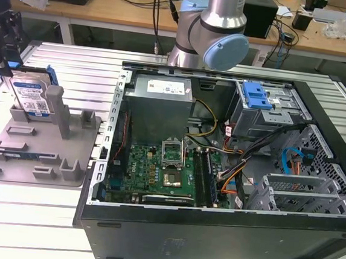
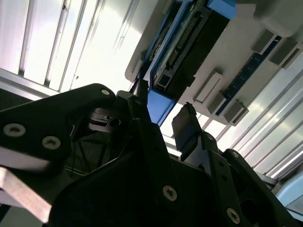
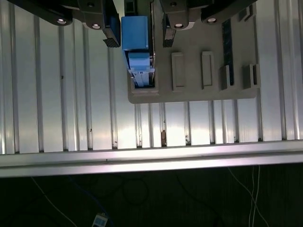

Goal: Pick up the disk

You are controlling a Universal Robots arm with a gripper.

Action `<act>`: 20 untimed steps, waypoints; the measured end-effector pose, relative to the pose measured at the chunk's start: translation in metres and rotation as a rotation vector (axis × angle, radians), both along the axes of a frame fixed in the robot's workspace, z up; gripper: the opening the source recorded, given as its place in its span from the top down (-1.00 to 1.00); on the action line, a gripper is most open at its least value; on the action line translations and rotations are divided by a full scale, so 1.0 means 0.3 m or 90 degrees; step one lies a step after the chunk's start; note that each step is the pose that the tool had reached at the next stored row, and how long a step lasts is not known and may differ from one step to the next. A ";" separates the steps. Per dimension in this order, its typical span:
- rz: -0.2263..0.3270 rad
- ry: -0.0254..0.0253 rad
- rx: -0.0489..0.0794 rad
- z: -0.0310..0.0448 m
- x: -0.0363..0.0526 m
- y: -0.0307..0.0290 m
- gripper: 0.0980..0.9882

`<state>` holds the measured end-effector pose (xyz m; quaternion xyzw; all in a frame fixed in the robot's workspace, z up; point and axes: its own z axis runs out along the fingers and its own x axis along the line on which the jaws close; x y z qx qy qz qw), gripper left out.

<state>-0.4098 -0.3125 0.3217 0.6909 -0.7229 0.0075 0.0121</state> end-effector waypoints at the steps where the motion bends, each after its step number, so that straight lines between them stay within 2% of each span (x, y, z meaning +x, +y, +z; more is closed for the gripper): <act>1: 0.000 -0.0001 0.000 -0.003 0.000 0.000 0.14; 20: 0.000 0.0000 0.000 -0.058 0.000 0.004 0.14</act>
